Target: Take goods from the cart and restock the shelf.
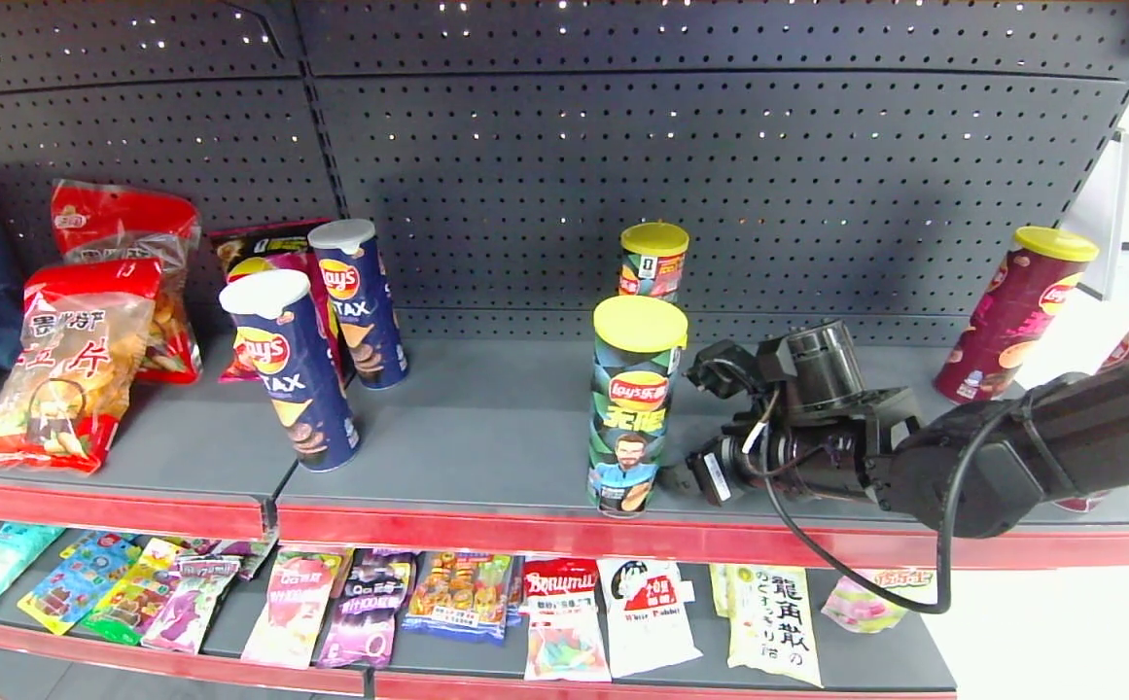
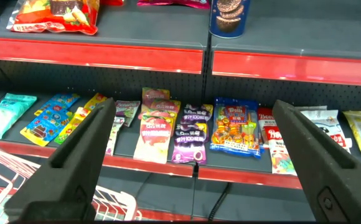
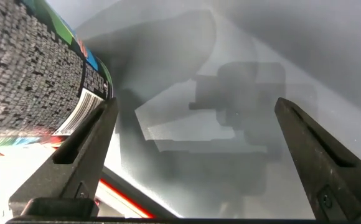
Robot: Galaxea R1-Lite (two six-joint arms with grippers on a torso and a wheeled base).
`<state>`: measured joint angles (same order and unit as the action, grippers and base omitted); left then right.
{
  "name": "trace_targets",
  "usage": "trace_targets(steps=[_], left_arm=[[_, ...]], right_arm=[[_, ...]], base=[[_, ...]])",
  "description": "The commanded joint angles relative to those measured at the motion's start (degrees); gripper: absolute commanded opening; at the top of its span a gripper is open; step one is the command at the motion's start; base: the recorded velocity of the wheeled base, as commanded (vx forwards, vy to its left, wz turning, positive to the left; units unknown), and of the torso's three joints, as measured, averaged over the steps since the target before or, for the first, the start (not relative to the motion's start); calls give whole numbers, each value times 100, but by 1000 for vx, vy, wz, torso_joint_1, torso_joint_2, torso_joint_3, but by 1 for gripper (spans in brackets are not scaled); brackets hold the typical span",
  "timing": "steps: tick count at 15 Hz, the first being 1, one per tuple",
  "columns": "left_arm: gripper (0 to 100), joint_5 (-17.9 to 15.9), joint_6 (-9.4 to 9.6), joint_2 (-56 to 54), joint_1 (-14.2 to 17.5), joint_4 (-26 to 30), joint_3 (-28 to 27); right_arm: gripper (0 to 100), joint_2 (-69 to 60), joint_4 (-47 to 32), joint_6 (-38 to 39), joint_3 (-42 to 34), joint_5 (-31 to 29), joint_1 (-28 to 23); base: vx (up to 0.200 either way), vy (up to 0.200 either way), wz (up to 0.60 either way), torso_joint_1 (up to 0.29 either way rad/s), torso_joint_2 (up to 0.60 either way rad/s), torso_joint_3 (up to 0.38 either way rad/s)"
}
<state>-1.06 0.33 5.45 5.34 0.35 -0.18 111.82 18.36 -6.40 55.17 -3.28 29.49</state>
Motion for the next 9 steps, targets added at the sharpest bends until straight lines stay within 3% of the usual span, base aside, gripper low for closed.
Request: trace_targets(steps=[1, 9], left_arm=[[100, 1, 2, 9, 2, 0, 1], [100, 1, 2, 9, 2, 0, 1]], right_arm=[[100, 15, 1, -2, 2, 3, -5], [100, -12, 1, -2, -59, -15, -31]], base=[[0, 0, 0, 0, 0, 0], [0, 0, 0, 0, 0, 0]])
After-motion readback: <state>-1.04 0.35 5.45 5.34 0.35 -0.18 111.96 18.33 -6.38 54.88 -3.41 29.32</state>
